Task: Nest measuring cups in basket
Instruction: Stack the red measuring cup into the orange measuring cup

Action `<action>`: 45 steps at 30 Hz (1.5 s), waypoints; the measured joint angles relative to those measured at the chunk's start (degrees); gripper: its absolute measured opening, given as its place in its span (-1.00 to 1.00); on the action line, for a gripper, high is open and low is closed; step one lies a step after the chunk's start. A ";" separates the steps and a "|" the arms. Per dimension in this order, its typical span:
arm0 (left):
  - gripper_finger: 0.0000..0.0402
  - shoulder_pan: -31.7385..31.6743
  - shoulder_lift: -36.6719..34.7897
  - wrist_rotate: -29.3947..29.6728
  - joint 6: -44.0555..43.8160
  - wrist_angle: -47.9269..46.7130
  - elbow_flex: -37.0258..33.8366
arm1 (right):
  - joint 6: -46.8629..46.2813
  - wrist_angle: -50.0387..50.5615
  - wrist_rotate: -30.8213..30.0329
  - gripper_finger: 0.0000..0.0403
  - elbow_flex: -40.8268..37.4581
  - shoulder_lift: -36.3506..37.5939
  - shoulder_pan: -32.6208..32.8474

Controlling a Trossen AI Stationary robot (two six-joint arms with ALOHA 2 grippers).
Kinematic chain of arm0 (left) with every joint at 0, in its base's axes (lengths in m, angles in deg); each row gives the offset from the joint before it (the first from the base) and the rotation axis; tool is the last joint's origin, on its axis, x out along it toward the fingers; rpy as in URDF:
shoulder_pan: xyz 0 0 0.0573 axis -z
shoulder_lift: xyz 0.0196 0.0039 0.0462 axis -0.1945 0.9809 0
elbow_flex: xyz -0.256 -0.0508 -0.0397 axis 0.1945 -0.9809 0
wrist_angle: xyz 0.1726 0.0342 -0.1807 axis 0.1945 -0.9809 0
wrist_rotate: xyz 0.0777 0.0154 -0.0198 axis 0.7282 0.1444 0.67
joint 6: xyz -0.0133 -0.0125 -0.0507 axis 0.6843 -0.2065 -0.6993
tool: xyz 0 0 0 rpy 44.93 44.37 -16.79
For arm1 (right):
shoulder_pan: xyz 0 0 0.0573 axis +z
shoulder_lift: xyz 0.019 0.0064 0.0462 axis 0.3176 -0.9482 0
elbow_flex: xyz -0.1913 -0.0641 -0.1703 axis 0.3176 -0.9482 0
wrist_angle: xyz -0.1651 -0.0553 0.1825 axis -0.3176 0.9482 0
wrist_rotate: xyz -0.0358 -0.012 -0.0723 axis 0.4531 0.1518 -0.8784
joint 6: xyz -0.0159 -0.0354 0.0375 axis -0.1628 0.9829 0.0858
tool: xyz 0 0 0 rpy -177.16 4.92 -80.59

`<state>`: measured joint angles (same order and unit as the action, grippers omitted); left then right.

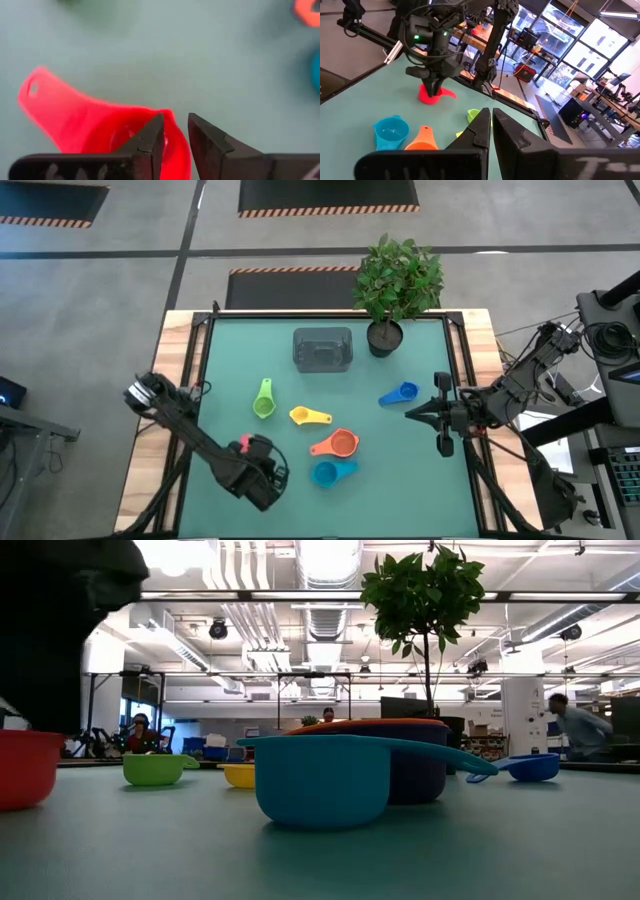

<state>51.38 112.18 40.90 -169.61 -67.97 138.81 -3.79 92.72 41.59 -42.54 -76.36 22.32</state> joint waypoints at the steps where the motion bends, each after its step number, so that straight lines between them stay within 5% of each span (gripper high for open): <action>1: -0.62 -0.26 -0.34 0.29 2.29 -0.27 0.21 | -0.27 0.05 0.00 -0.96 0.00 0.00 0.00; 6: -0.60 -0.65 -2.82 -0.06 19.45 -1.25 2.48 | -0.89 0.38 0.00 -0.96 0.00 0.00 0.01; 11: -0.60 2.24 -4.56 -12.33 50.99 -3.12 7.36 | -1.52 0.57 -0.02 -0.96 0.00 0.00 0.00; 14: -0.64 5.66 -4.54 -16.10 58.41 -4.43 8.42 | -2.04 0.78 -0.01 -0.96 0.00 -0.04 0.00; 24: -0.96 10.26 -4.32 -14.06 48.80 -3.02 0.29 | -3.10 1.40 -0.04 -0.96 0.00 -0.04 0.00; 31: -0.99 8.19 -3.99 -9.06 45.83 1.43 -4.50 | -3.10 1.38 -0.04 -0.96 0.00 -0.04 0.02; 37: -1.00 5.74 -4.01 2.88 42.26 8.96 -4.56 | -3.10 1.62 -0.05 -0.96 0.00 -0.07 0.01; 41: -1.00 4.25 -4.06 4.56 47.38 7.42 -2.12 | -3.10 1.65 -0.07 -0.96 0.00 -0.11 0.01; 45: -1.00 4.22 -4.08 -0.92 56.22 2.49 -0.06 | -3.10 1.66 -0.08 -0.96 0.00 -0.31 0.01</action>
<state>55.60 108.10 39.97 -113.39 -65.48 138.75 -6.90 94.38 41.52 -42.54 -76.67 22.33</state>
